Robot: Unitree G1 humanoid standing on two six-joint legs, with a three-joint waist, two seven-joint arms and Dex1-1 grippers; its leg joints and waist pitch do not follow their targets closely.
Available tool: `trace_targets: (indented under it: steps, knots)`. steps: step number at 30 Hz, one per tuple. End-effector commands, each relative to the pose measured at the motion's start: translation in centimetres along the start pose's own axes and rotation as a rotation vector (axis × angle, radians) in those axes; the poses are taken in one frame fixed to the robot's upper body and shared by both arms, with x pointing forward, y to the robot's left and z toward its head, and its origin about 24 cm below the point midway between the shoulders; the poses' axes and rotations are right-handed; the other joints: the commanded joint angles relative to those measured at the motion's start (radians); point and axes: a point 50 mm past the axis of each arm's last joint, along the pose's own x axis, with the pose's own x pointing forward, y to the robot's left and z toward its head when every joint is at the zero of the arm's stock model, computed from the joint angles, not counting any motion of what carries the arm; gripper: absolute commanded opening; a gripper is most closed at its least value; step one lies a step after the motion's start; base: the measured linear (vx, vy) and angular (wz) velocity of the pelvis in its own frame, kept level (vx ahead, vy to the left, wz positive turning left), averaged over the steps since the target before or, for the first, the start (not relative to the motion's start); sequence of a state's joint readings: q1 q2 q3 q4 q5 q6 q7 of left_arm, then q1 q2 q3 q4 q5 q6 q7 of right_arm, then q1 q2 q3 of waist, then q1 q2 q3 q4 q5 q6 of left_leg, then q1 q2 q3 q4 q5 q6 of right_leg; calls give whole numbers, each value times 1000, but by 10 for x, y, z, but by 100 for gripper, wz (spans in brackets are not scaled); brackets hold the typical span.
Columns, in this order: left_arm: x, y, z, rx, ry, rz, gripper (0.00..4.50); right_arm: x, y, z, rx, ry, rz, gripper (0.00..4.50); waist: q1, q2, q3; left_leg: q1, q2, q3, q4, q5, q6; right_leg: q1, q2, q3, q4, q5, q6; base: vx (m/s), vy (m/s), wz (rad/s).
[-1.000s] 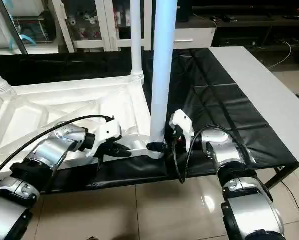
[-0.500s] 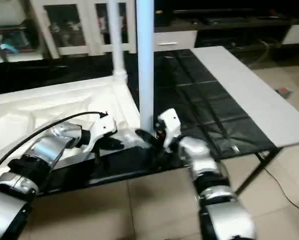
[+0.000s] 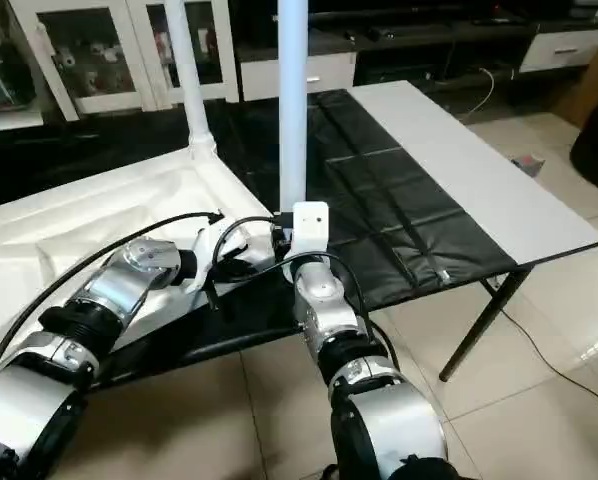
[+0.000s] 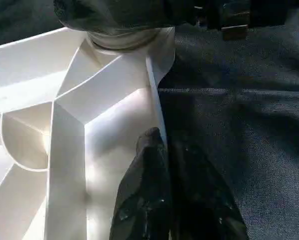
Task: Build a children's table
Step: Rotate leg to tighten
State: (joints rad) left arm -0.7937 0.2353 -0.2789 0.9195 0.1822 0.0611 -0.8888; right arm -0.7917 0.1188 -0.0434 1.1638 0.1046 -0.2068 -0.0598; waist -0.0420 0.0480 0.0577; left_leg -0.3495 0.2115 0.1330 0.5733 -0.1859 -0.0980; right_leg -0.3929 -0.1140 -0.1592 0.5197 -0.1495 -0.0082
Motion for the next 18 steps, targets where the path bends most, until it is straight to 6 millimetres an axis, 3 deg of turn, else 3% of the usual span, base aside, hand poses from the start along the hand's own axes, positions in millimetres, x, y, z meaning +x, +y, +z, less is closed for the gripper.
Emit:
trace_targets:
  steps: [1, 3, 4, 5, 8, 9, 10, 11, 12, 13, 14, 15, 17, 18]
  knots:
    - [9, -20, -8, 42, 25, -178, 0, 3, -28, 5, 43, 29, -166, 238, -8, 8, -43, 25, 2, -3, -84, -668, 17, 23, -41, 13, -87, -626, -63, 0, 0, 0]
    - [8, -20, -10, 39, 27, -172, 0, 4, -25, 11, 25, -15, -105, 238, -11, 8, -43, 22, 2, -5, -85, -667, 17, 24, -41, 14, -85, -626, -65, 0, 0, 0]
    - [8, -20, -11, 38, 28, -170, 0, 4, -24, 12, 19, -28, -87, 294, -11, 8, -43, 21, 1, -5, -85, -664, 19, 24, -42, 16, -85, -625, -67, 0, 0, 0]
    - [7, -20, -11, 38, 29, -170, 0, 4, -24, 15, 13, -55, -58, 308, -12, 7, -44, 16, 1, -5, -86, -655, 21, 26, -43, 18, -83, -621, -70, 0, 0, 0]
    - [7, -20, -12, 37, 29, -170, 0, 3, -25, 20, 1, -92, -8, 314, -5, 2, -48, 19, 0, 2, -82, -620, 31, 24, -44, 26, -84, -612, -83, 0, 0, 0]
    - [7, -19, -12, 37, 30, -171, 0, 2, -28, 23, -10, -114, 26, 326, 4, -4, -50, 27, -3, 12, -77, -591, 41, 13, -43, 33, -85, -598, -102, 0, 0, 0]
    - [7, -19, -13, 37, 31, -173, 0, 2, -30, 25, -17, -129, 57, 349, 17, -6, -53, 20, -2, 19, -77, -545, 50, 17, -46, 42, -77, -581, -117, 0, 0, 0]
    - [6, -19, -13, 38, 32, -174, 0, 1, -31, 25, -5, -127, 126, 351, 24, -2, -56, 5, 3, 17, -84, -499, 57, 29, -48, 48, -64, -544, -129, 0, 0, 0]
    - [6, -20, -14, 40, 34, -180, 0, -2, -33, 25, -10, -127, 199, 352, 31, 2, -59, -3, 8, 17, -88, -465, 59, 36, -46, 53, -56, -485, -143, 0, 0, 0]
    - [6, -20, -14, 40, 35, -184, 0, -3, -34, 25, -23, -124, 237, 359, 33, -1, -59, -2, 9, 21, -88, -456, 64, 35, -42, 55, -54, -451, -153, 0, 0, 0]
    - [5, -20, -15, 42, 38, -191, 0, -6, -35, 24, -45, -117, 304, 359, 36, 3, -60, -1, 8, 23, -87, -450, 70, 36, -38, 58, -50, -419, -167, 0, 0, 0]
    - [4, -21, -17, 46, 44, -210, 0, -15, -44, 22, -121, -104, 441, 385, 50, -3, -63, 1, 9, 33, -83, -409, 85, 36, -38, 67, -41, -353, -199, 0, 0, 0]
    - [4, -21, -19, 48, 50, -223, 0, -22, -51, 21, -161, -88, 537, 385, 56, -9, -63, 0, 7, 41, -79, -385, 97, 35, -34, 73, -35, -334, -211, 27, -11, 8]
    - [3, -22, -19, 49, 52, -231, 0, -27, -55, 20, -180, -79, 589, 385, 65, -15, -64, 8, 6, 49, -74, -375, 109, 30, -31, 82, -36, -341, -214, 54, -22, 15]
